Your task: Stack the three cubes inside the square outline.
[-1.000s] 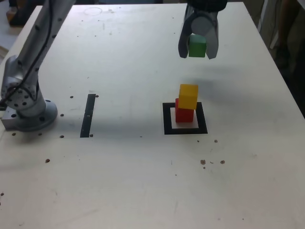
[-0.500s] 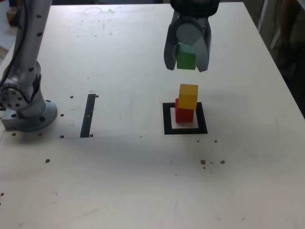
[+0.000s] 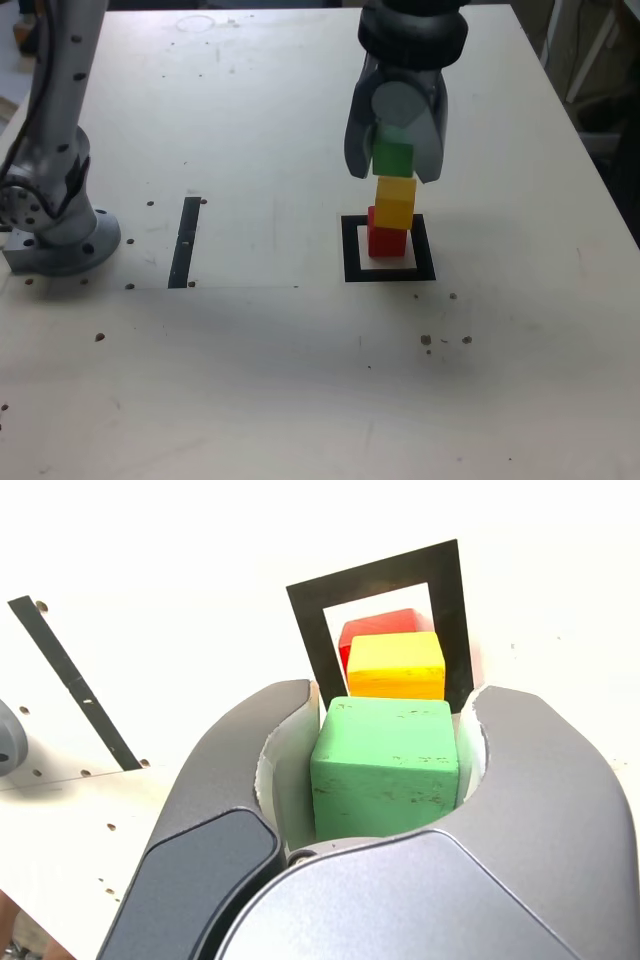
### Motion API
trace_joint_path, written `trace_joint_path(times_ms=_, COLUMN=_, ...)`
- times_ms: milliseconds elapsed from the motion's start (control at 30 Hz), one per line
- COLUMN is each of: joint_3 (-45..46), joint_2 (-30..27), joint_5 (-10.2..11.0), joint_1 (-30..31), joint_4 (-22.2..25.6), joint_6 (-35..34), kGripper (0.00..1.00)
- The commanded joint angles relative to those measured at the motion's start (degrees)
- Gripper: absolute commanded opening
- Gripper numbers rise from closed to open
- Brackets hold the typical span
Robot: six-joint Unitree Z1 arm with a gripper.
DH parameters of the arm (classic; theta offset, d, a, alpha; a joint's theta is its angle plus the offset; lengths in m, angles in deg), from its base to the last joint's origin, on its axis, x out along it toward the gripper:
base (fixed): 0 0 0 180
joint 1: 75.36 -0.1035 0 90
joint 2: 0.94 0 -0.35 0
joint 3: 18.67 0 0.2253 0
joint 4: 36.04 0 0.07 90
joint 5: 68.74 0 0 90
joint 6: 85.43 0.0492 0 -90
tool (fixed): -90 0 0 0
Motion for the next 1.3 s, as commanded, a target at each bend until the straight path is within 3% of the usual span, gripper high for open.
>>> trace_joint_path(times_ms=0, joint_3=0.0, joint_2=0.6, joint_5=-0.1, joint_1=0.2, joint_4=-0.2, joint_6=-0.1, kGripper=0.32)
trace_joint_path(times_ms=567, joint_3=0.6, joint_2=2.6, joint_5=-0.7, joint_1=-0.1, joint_4=-1.2, joint_6=0.3, kGripper=0.33)
trace_joint_path(times_ms=633, joint_3=0.8, joint_2=2.7, joint_5=-0.8, joint_1=-0.1, joint_4=-1.4, joint_6=0.5, kGripper=0.42)
trace_joint_path(times_ms=767, joint_3=1.6, joint_2=2.8, joint_5=-1.3, joint_1=-0.4, joint_4=-2.4, joint_6=1.0, kGripper=0.84)
trace_joint_path(times_ms=833, joint_3=2.1, joint_2=2.8, joint_5=-1.6, joint_1=-0.6, joint_4=-2.8, joint_6=1.1, kGripper=0.97)
trace_joint_path(times_ms=1267, joint_3=3.9, joint_2=0.1, joint_5=-0.6, joint_1=-1.1, joint_4=-3.2, joint_6=1.0, kGripper=1.0)
